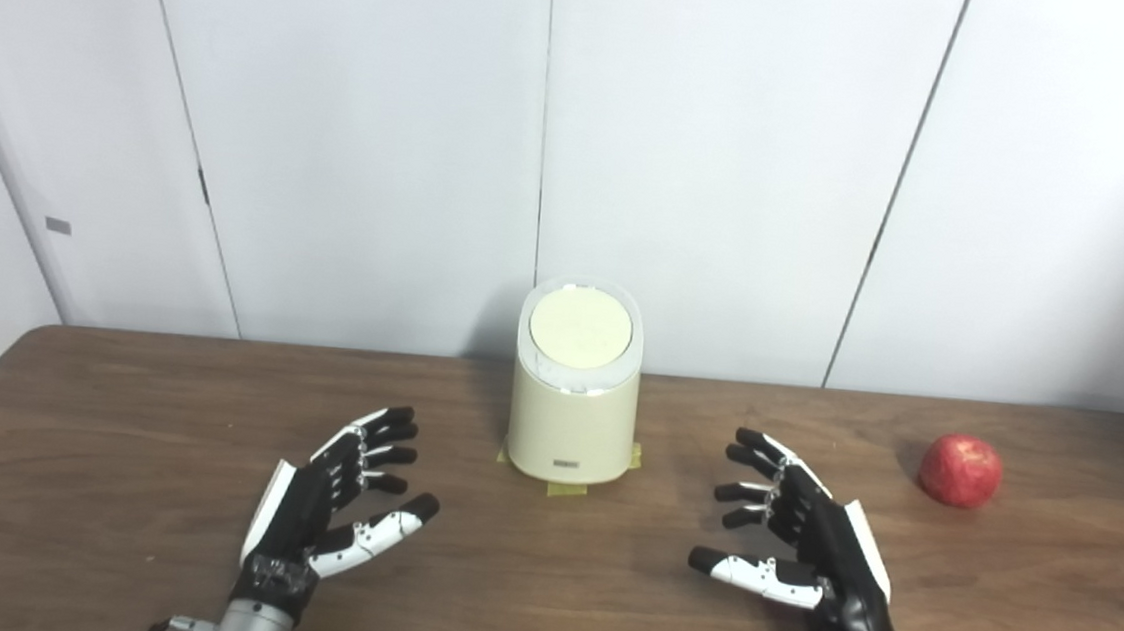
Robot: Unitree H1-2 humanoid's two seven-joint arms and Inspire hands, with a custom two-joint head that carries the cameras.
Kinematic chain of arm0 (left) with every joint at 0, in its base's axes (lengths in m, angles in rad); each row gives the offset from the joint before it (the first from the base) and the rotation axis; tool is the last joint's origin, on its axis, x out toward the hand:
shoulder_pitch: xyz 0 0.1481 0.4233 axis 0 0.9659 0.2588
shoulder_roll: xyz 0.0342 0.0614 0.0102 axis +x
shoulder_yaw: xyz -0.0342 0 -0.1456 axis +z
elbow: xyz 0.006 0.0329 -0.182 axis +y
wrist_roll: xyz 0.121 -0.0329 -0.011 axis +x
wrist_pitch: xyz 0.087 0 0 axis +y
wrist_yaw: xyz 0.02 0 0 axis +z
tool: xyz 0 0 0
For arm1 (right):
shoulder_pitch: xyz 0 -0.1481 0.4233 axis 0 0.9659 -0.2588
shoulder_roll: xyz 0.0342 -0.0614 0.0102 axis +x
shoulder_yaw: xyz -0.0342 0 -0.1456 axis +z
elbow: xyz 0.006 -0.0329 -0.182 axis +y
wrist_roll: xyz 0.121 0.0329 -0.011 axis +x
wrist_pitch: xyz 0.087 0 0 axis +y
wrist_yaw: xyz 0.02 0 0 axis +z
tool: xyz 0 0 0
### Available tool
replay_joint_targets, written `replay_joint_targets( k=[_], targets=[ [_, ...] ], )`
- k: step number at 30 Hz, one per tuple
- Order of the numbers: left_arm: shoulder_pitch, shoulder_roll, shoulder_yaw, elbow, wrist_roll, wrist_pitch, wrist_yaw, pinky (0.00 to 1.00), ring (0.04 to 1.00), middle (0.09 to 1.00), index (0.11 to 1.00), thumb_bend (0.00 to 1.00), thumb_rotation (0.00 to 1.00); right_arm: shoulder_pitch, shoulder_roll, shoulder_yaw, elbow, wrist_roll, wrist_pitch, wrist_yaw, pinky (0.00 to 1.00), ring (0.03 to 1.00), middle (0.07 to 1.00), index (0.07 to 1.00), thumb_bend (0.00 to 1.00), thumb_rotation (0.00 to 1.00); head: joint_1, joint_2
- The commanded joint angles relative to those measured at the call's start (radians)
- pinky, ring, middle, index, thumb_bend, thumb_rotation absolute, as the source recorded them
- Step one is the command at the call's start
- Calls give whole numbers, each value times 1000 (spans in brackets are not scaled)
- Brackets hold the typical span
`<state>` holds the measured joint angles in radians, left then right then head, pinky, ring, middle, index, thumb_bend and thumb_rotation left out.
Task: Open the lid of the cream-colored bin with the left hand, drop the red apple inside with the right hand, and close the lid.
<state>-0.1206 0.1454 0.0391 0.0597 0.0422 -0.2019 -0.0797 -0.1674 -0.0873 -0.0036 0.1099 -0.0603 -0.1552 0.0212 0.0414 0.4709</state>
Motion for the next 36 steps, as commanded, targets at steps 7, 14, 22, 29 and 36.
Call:
replay_joint_targets(
  k=[7,14,22,29,36],
  targets=[
    [-15,5,0,-21,7,-21,11,644,752,810,841,718,243,-29,-1,0,-33,5,-27,1,521,644,799,817,813,143,1,1],
    [-16,6,-4,-19,15,-20,11,651,758,814,844,715,250,-28,1,-2,-30,11,-25,1,526,643,799,816,814,136,8,0],
    [-34,-26,-3,-39,40,12,43,643,759,811,846,707,243,-38,-7,1,-6,-2,-41,0,521,640,801,818,805,141,32,-6],
    [-122,-14,5,-92,80,86,61,701,826,859,903,802,226,-56,-4,11,26,-17,-52,-1,502,624,784,797,802,133,32,-20],
    [-254,-21,16,-96,126,152,110,713,849,895,948,877,264,-64,-7,21,44,-19,-72,6,520,636,797,812,793,124,42,-28]
  ],
)
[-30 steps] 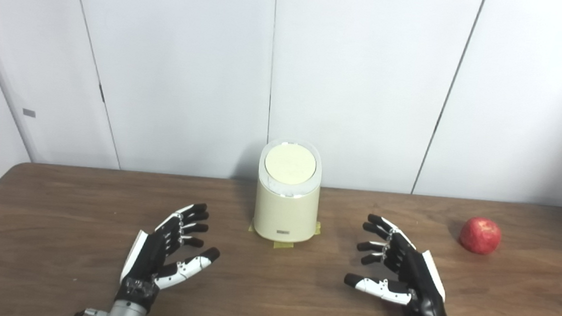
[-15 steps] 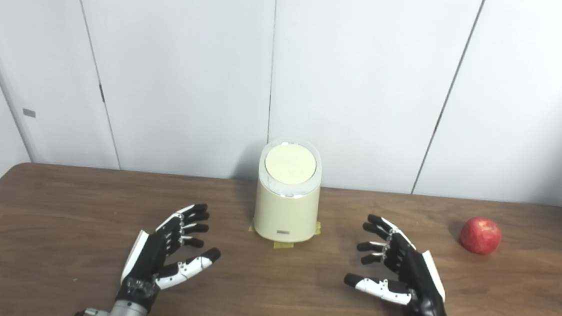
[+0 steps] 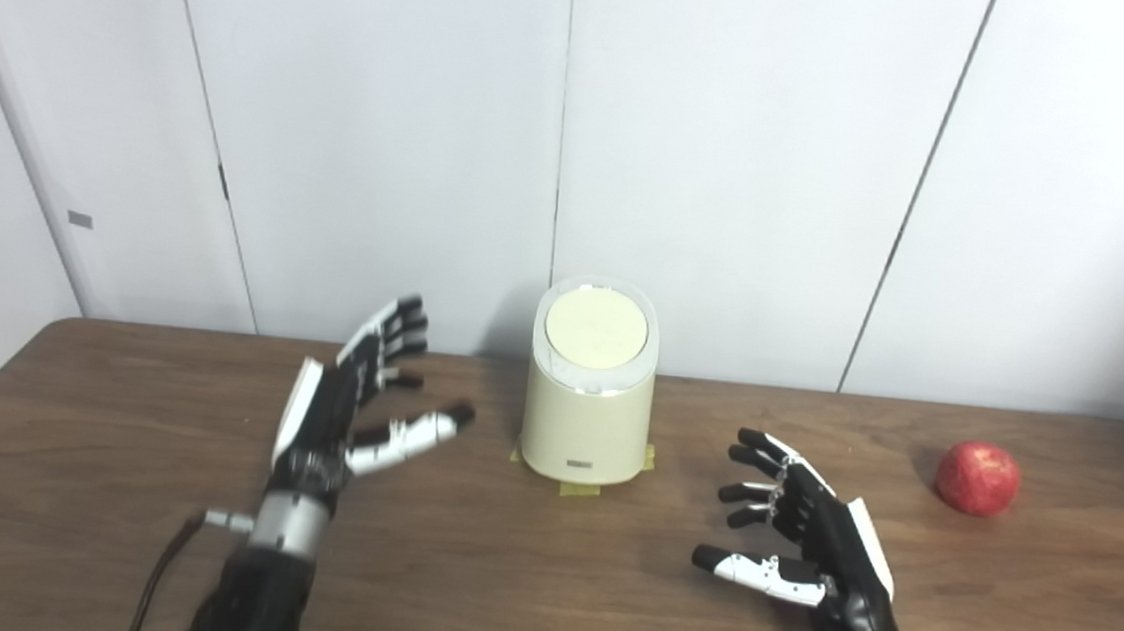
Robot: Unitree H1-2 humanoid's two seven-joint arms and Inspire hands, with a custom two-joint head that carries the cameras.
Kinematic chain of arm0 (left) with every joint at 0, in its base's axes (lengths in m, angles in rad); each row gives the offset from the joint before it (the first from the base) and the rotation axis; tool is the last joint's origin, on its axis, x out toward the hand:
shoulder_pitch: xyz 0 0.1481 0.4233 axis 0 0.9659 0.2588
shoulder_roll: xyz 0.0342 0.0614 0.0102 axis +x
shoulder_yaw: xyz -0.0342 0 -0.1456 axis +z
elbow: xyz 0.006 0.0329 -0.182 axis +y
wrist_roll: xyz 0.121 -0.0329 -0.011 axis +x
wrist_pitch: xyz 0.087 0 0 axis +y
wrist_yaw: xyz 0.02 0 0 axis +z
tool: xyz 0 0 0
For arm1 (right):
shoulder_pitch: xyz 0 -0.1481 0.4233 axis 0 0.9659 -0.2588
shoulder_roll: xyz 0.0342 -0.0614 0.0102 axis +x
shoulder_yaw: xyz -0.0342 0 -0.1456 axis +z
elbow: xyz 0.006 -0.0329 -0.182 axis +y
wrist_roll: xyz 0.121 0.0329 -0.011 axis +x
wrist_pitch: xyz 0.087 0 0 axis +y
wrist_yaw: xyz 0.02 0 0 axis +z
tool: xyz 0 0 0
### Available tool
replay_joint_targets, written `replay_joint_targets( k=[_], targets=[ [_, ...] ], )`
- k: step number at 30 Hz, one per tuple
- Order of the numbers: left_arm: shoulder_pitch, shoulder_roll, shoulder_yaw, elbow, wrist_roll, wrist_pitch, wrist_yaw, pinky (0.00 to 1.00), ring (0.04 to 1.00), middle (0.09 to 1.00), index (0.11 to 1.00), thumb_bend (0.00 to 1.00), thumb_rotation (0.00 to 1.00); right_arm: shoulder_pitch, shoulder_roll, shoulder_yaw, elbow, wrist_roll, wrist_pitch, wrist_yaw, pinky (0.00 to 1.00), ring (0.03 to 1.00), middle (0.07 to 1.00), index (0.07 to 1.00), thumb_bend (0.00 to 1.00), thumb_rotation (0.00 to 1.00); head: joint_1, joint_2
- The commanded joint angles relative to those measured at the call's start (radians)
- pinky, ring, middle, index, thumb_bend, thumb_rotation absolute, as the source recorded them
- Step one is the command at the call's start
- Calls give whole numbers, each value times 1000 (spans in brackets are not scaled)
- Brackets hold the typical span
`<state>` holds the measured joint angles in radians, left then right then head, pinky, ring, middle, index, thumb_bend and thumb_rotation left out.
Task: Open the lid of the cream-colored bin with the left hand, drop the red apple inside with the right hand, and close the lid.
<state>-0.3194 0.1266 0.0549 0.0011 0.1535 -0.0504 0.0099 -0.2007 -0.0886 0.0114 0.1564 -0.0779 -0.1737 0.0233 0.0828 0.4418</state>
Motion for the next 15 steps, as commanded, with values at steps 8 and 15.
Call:
replay_joint_targets(
  k=[8,15],
  targets=[
    [-206,-20,-17,-14,62,111,58,818,944,966,1000,868,261,-35,-4,10,3,-37,-65,-14,512,626,799,813,777,124,-2,4],
    [-329,-15,-53,89,122,149,76,878,989,1000,1000,933,284,-34,-3,6,5,-29,-63,-11,514,630,800,815,770,148,-5,5]
  ],
)
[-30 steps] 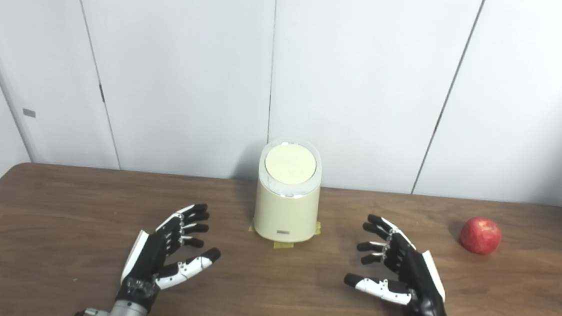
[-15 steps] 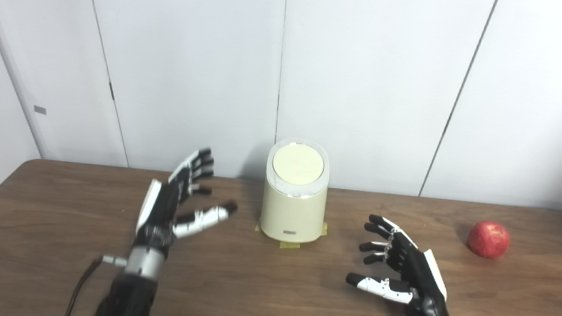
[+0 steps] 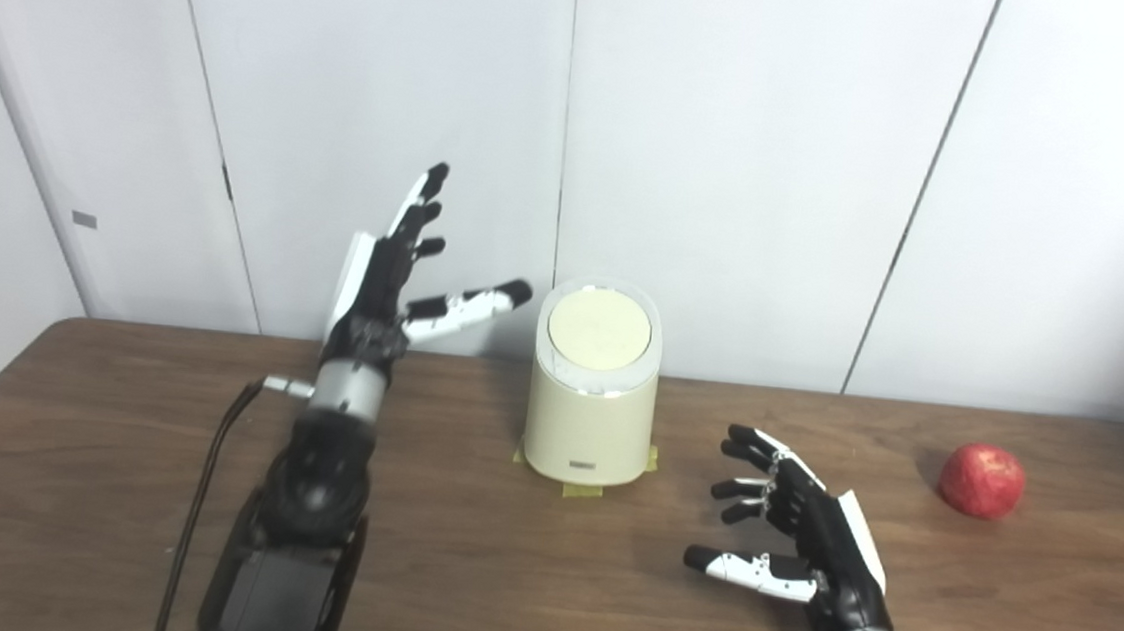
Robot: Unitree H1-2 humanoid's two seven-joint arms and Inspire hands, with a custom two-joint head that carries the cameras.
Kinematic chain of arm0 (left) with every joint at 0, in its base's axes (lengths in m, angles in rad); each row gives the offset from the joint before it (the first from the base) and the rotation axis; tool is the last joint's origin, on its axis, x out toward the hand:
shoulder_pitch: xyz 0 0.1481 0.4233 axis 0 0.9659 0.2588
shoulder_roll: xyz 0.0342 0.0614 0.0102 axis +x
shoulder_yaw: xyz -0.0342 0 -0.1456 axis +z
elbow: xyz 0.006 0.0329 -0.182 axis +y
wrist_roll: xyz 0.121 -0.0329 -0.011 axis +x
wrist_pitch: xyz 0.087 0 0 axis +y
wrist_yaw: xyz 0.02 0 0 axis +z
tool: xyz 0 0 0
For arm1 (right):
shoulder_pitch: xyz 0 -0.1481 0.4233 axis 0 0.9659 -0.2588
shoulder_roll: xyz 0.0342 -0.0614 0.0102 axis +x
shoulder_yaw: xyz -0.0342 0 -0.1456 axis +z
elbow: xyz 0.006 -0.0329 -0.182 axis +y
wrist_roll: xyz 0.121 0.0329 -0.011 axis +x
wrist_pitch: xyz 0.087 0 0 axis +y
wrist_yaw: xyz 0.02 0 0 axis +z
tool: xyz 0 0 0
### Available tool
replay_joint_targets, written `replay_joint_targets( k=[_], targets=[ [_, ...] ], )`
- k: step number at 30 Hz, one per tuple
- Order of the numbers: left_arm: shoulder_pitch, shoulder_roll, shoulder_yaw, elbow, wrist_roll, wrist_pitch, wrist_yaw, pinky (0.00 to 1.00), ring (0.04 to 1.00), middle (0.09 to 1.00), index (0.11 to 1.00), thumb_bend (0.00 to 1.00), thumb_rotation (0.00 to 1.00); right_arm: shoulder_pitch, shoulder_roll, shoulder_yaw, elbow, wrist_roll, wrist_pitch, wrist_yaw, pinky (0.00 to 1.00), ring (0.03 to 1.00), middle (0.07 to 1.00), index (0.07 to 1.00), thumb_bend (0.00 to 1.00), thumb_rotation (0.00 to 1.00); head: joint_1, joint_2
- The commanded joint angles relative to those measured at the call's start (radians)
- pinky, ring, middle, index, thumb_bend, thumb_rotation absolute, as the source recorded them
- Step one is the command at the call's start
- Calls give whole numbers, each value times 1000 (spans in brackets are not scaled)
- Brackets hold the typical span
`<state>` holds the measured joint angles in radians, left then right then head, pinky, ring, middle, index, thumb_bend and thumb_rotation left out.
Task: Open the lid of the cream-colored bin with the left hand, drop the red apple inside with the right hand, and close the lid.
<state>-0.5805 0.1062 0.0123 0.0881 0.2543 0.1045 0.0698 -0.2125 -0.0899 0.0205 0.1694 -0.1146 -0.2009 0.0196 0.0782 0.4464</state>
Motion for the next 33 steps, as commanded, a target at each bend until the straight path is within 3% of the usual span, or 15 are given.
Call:
replay_joint_targets(
  k=[1,13,20,23,33],
  targets=[
    [-79,6,-15,14,29,-5,20,876,989,1000,1000,935,283,-22,-1,-3,-10,8,-32,-6,515,630,799,814,770,148,-1,0],
    [-139,-11,-90,153,105,-16,46,915,1000,1000,1000,933,243,-18,7,-11,-26,9,-15,-13,510,628,785,809,774,161,-18,3],
    [-168,-19,-133,226,143,-2,61,855,999,1000,1000,936,211,-11,10,-15,-44,14,1,-12,514,637,793,817,774,178,-29,8],
    [-174,-21,-138,243,145,2,59,886,1000,1000,1000,941,182,-10,11,-17,-46,13,6,-14,512,636,793,817,781,190,-34,7],
    [-196,-27,-163,328,188,22,91,810,1000,1000,1000,952,224,0,23,-13,-66,10,14,-25,516,632,797,815,779,191,-51,9]
  ],
)
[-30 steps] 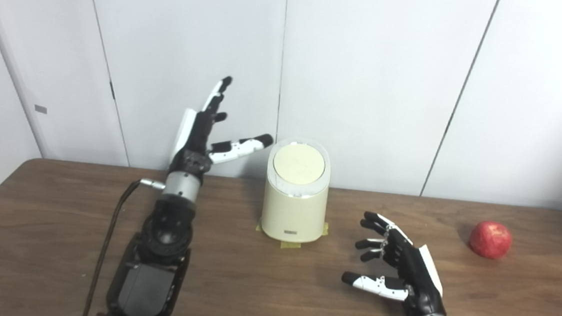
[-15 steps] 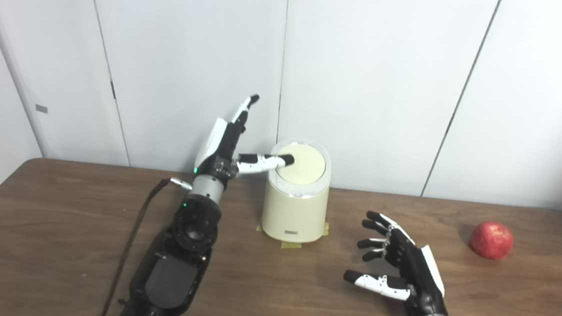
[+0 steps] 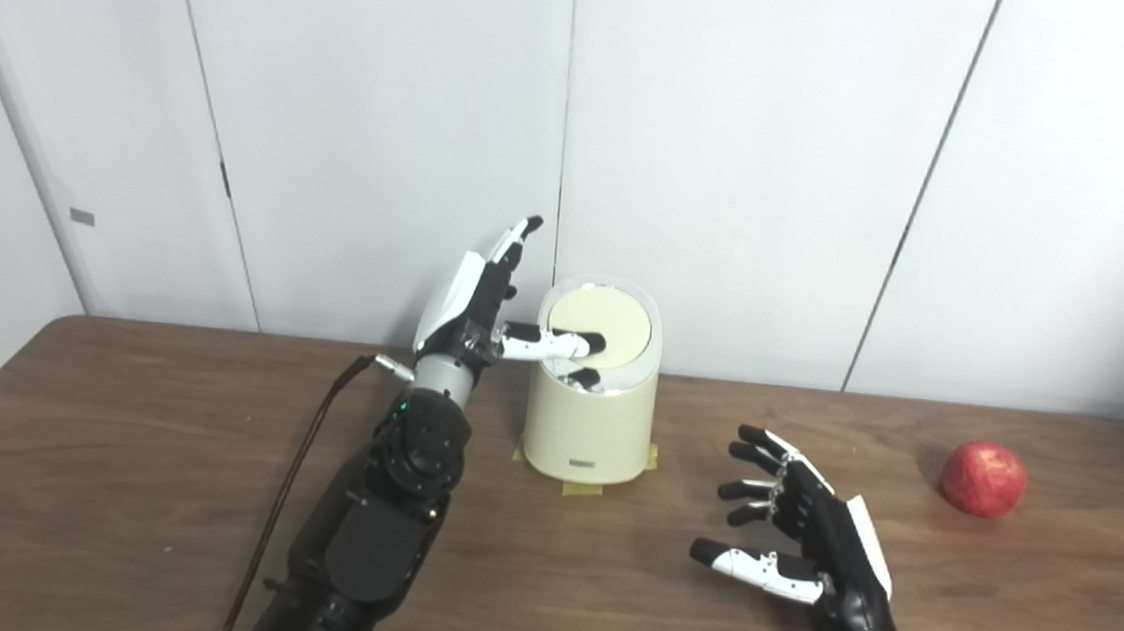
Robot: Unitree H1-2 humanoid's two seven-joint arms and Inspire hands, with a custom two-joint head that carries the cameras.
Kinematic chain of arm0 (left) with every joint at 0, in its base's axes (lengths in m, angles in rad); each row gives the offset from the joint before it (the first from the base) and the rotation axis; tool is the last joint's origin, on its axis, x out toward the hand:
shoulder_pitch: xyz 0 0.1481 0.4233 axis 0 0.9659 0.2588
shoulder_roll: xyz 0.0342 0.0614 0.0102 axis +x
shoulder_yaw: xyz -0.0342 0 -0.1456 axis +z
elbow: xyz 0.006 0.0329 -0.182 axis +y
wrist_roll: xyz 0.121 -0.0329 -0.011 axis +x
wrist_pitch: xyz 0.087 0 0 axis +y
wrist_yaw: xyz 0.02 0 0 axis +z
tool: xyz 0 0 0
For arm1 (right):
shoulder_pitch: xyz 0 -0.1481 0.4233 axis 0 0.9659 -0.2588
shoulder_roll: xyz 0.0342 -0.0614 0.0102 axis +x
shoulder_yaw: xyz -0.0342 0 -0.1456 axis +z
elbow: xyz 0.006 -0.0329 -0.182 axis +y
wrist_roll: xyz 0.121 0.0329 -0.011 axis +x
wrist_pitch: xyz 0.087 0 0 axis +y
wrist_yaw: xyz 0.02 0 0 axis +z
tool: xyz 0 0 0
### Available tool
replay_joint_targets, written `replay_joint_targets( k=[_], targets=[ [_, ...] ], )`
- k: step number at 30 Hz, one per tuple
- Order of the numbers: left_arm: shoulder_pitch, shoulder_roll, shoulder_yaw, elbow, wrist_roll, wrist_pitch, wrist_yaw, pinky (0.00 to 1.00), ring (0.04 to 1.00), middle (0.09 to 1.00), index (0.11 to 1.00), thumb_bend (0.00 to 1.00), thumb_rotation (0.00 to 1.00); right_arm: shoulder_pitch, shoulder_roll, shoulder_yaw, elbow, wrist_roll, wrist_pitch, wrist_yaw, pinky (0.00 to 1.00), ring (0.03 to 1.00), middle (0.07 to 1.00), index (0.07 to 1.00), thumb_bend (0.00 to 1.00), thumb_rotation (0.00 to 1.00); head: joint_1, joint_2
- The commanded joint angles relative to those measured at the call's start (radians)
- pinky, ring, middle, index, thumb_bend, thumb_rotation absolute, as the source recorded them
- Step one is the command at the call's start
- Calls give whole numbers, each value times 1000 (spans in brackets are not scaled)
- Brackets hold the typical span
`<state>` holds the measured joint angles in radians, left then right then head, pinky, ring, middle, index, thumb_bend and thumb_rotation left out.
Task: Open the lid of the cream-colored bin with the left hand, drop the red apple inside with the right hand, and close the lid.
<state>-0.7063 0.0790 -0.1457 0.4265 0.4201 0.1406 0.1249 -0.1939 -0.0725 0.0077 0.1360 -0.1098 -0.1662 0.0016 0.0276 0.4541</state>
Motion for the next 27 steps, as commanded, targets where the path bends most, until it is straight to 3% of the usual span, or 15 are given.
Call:
replay_joint_targets(
  k=[1,7,15,21,22,24,27],
  targets=[
    [-73,1,-9,2,29,-23,43,808,1000,1000,1000,948,228,-17,7,1,-36,9,-19,-5,516,634,798,816,777,186,-2,1],
    [-86,7,-36,54,69,-44,90,865,1000,1000,1000,898,241,-12,12,1,-49,9,-16,-8,526,638,803,820,771,170,-7,6],
    [-93,28,-88,57,126,19,66,867,1000,1000,1000,869,163,-10,11,5,-57,-1,-12,-7,509,631,801,819,769,167,-6,8],
    [-95,76,-196,-3,270,144,15,813,991,1000,1000,886,72,-11,10,5,-54,0,-15,-8,512,635,801,817,777,177,-6,8],
    [-101,98,-242,-16,340,180,-6,807,989,1000,1000,887,65,-11,10,5,-55,1,-14,-7,511,634,800,817,777,178,-4,12],
    [-112,134,-315,-41,453,243,-49,771,906,940,985,938,55,-11,10,5,-57,0,-11,-7,512,634,803,817,777,178,-4,12],
    [-118,169,-380,-88,554,306,-126,765,866,909,984,958,15,-12,6,6,-57,-2,-14,-6,508,632,804,816,773,179,-1,13]
  ],
)
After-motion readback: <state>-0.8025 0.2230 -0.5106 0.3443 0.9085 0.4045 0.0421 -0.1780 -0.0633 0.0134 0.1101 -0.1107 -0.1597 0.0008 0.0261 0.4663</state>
